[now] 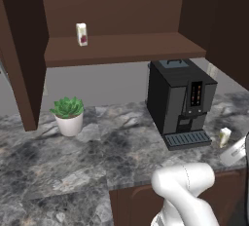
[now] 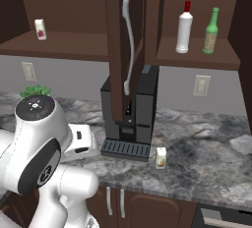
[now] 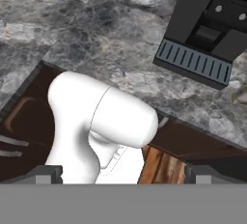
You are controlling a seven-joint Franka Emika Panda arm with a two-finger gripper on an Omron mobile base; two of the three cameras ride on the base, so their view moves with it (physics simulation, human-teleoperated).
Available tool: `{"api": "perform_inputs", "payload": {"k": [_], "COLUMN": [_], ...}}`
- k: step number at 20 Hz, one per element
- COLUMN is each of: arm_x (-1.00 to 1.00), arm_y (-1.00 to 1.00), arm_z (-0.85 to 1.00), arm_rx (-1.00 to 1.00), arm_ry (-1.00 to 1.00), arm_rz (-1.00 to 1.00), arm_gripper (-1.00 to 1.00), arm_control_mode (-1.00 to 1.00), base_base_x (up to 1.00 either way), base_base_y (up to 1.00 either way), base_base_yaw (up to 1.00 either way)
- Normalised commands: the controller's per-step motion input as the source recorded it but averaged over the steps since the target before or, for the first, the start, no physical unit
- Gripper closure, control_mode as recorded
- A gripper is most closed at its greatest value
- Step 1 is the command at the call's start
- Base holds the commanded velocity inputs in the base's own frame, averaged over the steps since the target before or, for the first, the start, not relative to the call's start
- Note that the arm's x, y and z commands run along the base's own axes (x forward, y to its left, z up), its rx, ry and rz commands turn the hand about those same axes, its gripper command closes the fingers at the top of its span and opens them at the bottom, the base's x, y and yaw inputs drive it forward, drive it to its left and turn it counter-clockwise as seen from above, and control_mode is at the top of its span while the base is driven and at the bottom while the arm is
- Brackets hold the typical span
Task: Sort all alcoholic drinks to one cabinet, and non-alcoholic drinks to the other.
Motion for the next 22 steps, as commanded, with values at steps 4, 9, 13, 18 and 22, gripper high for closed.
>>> {"api": "perform_inputs", "payload": {"k": [4, 9, 13, 18, 22], "arm_x": [-0.09, -0.1, -0.11, -0.07, 0.0], "arm_y": [-0.23, -0.23, -0.22, -0.21, -0.17], "arm_z": [-0.15, -0.15, -0.15, -0.14, -0.11], "arm_rx": [0.0, 0.0, 0.0, 0.0, 0.0], "arm_ry": [0.0, -0.01, -0.01, -0.01, -0.03], "arm_rz": [0.0, 0.0, 0.0, 0.0, 0.0], "arm_gripper": [-1.0, -1.0, -1.0, -1.0, -1.0], "arm_control_mode": [-1.0, -1.0, -1.0, -1.0, -1.0], "base_base_x": [0.0, 0.0, 0.0, 0.0, 0.0], "base_base_y": [0.0, 0.0, 0.0, 0.0, 0.0], "base_base_yaw": [0.0, 0.0, 0.0, 0.0, 0.0]}}
